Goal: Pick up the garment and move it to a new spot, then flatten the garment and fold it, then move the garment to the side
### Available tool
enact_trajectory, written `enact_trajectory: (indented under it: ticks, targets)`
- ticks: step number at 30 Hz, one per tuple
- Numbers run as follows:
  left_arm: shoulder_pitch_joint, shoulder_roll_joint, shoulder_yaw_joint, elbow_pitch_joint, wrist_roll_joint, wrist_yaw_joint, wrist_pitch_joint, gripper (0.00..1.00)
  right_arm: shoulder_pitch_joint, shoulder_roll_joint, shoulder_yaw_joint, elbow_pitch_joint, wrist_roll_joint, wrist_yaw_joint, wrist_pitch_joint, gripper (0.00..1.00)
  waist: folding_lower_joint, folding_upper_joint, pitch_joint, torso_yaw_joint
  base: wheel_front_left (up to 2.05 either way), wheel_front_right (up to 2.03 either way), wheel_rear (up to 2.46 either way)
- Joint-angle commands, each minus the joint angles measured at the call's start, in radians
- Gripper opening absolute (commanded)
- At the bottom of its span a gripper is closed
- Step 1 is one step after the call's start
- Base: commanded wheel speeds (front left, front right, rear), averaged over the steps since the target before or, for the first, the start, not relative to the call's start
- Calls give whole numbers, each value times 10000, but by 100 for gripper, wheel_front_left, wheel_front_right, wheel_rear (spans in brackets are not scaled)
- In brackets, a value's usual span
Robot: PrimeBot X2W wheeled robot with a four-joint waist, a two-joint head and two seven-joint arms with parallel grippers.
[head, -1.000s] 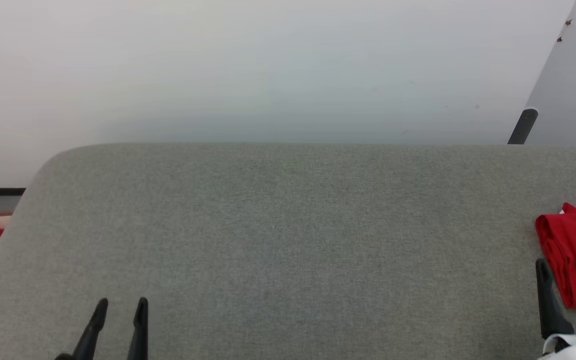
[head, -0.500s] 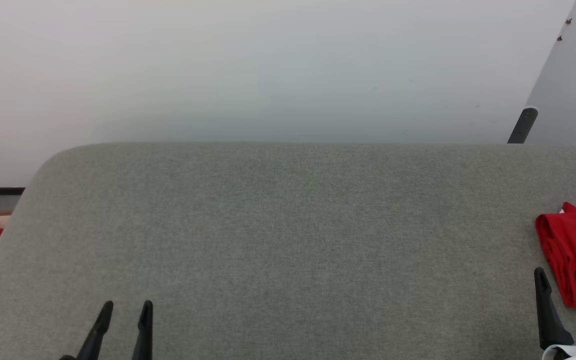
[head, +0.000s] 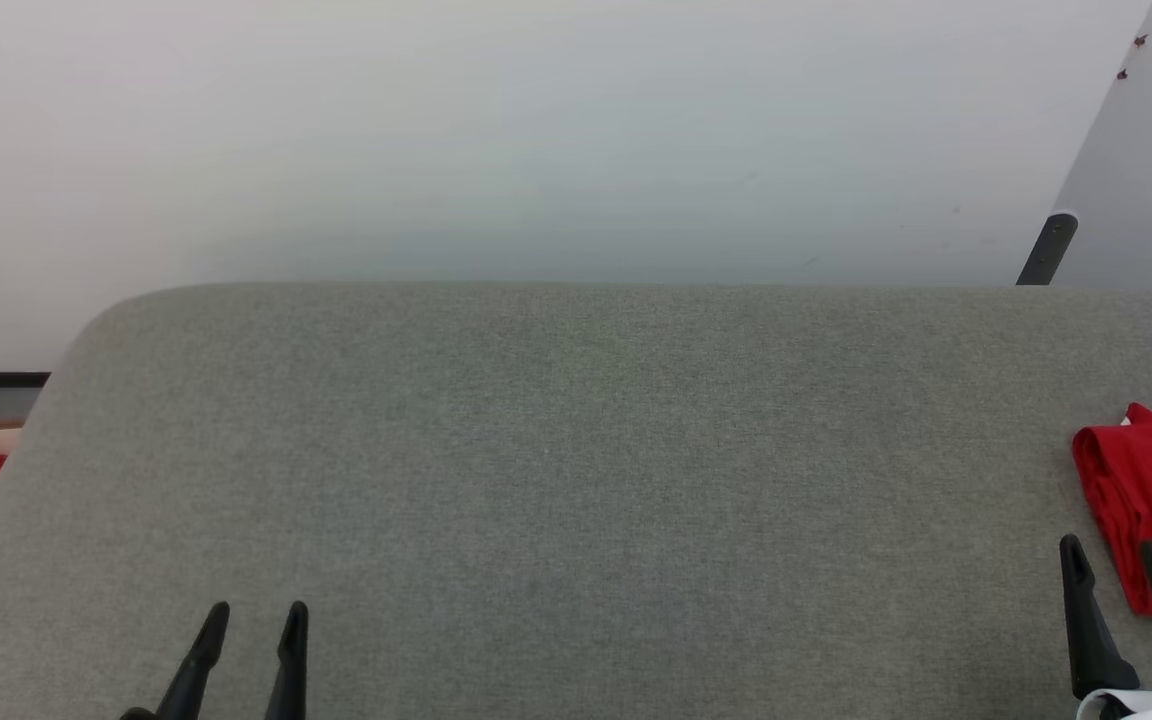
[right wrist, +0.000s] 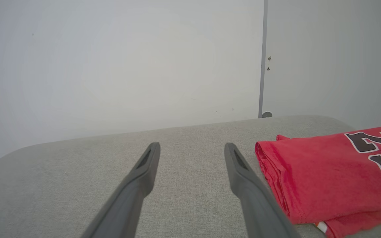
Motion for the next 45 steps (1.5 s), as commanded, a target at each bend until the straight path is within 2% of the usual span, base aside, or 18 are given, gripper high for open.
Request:
enact_trajectory:
  ticks: [1, 34, 35, 40, 45]
  targets:
    - [-60, 39, -6, 5, 5, 33, -46, 100, 1, 17, 37, 22, 28, -11, -24, 100, 0, 0, 3, 0, 0, 0, 0]
    - [-262, 116, -30, 206, -288, 122, -109, 100, -91, -175, 422, 62, 26, -11, -478, 100, 0, 0, -62, -28, 0, 0, 0]
    - [-209, 105, -29, 196, -268, 90, -86, 0, -34, -161, 416, 50, 54, 0, -445, 0, 0, 0, -62, -29, 0, 0, 0]
    - [-62, -143, -147, 629, -281, 88, 3, 0, 112, 20, 495, 504, 88, 0, -401, 0, 0, 0, -62, -33, 0, 0, 0]
    - [-263, -261, -87, 814, -1070, 82, 221, 0, -40, 97, 477, 701, 918, 0, -249, 0, 0, 0, -47, -50, 0, 0, 0]
